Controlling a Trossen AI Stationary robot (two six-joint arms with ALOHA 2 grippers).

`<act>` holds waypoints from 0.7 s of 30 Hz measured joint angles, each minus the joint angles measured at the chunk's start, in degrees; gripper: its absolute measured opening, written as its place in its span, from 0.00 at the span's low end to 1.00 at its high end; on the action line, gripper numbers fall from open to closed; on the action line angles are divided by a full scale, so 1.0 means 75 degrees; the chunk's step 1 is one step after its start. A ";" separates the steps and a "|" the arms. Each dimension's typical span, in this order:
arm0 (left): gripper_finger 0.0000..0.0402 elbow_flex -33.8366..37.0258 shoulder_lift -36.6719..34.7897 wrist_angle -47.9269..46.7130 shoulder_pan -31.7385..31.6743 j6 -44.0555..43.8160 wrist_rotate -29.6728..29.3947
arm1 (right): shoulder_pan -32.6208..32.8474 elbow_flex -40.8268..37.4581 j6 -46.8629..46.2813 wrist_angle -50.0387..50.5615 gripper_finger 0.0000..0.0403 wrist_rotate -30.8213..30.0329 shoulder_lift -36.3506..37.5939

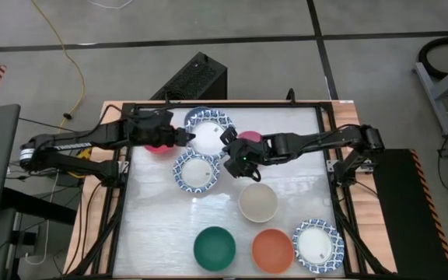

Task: Nest bowls inside each other
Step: Stack the blue patterned bowl on top of the blue patterned bowl

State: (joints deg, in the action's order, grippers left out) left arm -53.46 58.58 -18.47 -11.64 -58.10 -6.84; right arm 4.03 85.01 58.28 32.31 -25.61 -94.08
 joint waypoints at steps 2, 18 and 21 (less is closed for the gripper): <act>0.18 0.0000 0.0116 0.0079 0.0000 -0.0039 -0.0003 | 0.0000 0.0000 0.0003 0.0098 0.02 0.0000 -0.0006; 0.04 0.0001 0.0210 0.0241 0.0002 0.0028 0.0022 | 0.0000 0.0012 -0.1452 0.0259 0.12 0.0050 -0.0006; 0.04 0.0001 0.0210 0.0234 0.0000 0.0028 0.0019 | -0.0003 0.0012 -0.1654 0.0185 0.15 0.0048 -0.0006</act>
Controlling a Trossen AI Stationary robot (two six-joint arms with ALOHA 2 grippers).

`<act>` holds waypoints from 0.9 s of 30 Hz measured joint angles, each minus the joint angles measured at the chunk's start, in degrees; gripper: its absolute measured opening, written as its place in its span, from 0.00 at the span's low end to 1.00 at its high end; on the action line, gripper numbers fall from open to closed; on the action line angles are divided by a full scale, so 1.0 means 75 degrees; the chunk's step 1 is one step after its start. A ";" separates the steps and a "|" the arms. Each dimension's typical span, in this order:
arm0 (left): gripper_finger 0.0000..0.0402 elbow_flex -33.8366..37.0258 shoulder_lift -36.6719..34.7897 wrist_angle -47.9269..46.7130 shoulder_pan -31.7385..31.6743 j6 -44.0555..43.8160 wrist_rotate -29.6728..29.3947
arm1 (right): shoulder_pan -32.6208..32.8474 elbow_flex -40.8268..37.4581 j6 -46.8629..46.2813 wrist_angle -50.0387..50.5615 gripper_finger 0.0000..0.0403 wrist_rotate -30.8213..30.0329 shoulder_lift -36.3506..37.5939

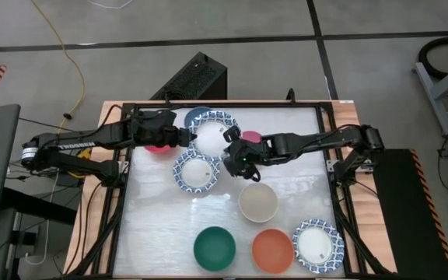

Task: Nest bowls inside each other
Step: Stack the blue patterned bowl on top of the blue patterned bowl

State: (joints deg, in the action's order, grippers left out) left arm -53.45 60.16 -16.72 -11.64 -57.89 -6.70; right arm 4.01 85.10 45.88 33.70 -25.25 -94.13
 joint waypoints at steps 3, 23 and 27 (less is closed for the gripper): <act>0.04 0.0000 -0.0006 -0.0008 0.0002 0.0005 0.0000 | 0.0000 0.0000 -0.0282 -0.0065 0.20 0.0002 0.0000; 0.04 0.0000 -0.0006 -0.0085 -0.0048 -0.0012 -0.0400 | 0.0043 0.0000 -0.2146 -0.0197 0.62 0.0765 0.0011; 0.04 -0.0003 -0.0006 -0.0219 -0.0205 -0.0018 -0.0410 | 0.0166 0.0010 -0.2143 -0.0585 0.62 0.0763 0.0045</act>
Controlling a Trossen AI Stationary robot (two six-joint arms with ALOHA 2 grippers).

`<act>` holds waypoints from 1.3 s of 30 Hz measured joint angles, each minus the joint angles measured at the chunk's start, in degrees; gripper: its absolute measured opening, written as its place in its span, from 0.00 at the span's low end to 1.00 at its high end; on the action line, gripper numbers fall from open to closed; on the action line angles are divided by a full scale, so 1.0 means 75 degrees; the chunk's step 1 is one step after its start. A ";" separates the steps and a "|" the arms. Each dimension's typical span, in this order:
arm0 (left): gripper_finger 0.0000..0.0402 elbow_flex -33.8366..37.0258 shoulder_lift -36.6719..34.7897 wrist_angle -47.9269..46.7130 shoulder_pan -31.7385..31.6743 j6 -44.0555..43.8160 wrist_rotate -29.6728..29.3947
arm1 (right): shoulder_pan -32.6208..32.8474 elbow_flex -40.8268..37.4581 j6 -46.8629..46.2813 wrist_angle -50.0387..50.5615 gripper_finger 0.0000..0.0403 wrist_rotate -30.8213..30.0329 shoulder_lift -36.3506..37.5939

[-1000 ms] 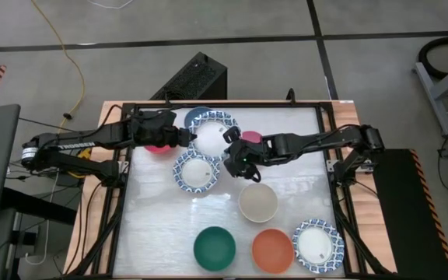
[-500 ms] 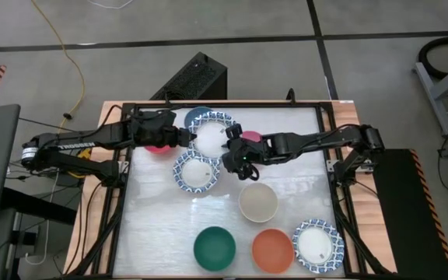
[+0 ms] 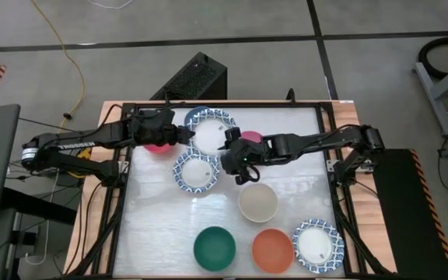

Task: Nest bowls inside each other
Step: Stack the blue patterned bowl on top of the blue patterned bowl

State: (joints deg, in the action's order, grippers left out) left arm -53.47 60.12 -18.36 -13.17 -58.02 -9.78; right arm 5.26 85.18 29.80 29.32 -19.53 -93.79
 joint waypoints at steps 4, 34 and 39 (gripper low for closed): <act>0.04 0.0000 -0.0003 -0.0330 -0.0207 0.0005 -0.0003 | 0.0064 0.0255 -0.0021 -0.0164 0.62 -0.0003 0.0034; 0.04 -0.0004 -0.2250 -0.2516 -0.0328 -0.0293 -0.0529 | -0.1448 0.1152 -0.2678 0.2043 0.62 0.0014 0.4130; 0.04 0.0215 -0.2597 -0.2803 -0.0295 -0.0834 -0.0746 | -0.1620 0.0705 -0.3383 0.2529 0.62 0.0014 0.4888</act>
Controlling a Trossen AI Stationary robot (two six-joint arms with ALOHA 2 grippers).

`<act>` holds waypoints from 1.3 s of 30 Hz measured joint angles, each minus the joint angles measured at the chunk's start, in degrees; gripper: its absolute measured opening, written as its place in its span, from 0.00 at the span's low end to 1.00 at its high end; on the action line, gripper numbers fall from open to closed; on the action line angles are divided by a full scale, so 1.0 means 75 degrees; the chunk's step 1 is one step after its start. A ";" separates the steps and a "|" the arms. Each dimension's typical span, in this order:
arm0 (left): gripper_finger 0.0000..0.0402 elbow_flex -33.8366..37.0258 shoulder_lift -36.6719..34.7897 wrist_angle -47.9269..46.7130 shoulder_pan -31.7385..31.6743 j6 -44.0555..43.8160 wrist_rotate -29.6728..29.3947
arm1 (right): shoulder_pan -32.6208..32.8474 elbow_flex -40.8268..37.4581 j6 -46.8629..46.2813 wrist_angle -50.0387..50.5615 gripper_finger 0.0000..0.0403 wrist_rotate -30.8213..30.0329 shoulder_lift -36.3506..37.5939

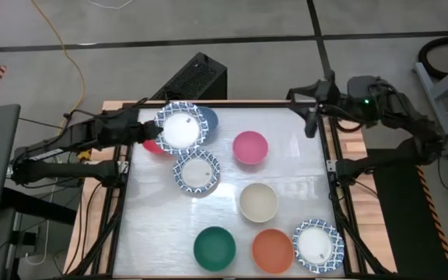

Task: Nest bowls inside each other
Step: Stack the blue patterned bowl on top of the blue patterned bowl

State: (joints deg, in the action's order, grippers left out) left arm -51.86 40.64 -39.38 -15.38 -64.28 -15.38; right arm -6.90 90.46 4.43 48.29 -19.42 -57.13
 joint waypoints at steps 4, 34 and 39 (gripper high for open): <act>0.04 0.0241 0.0082 0.0042 0.0185 -0.0268 -0.0015 | 0.0015 -0.0891 -0.0557 0.0006 0.62 0.0003 0.0705; 0.04 0.2650 0.1166 0.2347 0.1847 -0.1976 -0.0361 | 0.0023 -0.5058 -0.2391 -0.2532 0.62 0.0003 0.2810; 0.04 0.2775 0.1232 0.2529 0.2061 -0.2140 -0.0410 | 0.0023 -0.5058 -0.2395 -0.2502 0.62 0.0003 0.2790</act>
State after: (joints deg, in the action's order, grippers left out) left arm -31.04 49.88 -20.41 0.08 -80.33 -18.45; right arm -6.72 52.53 -13.53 29.52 -19.40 -36.20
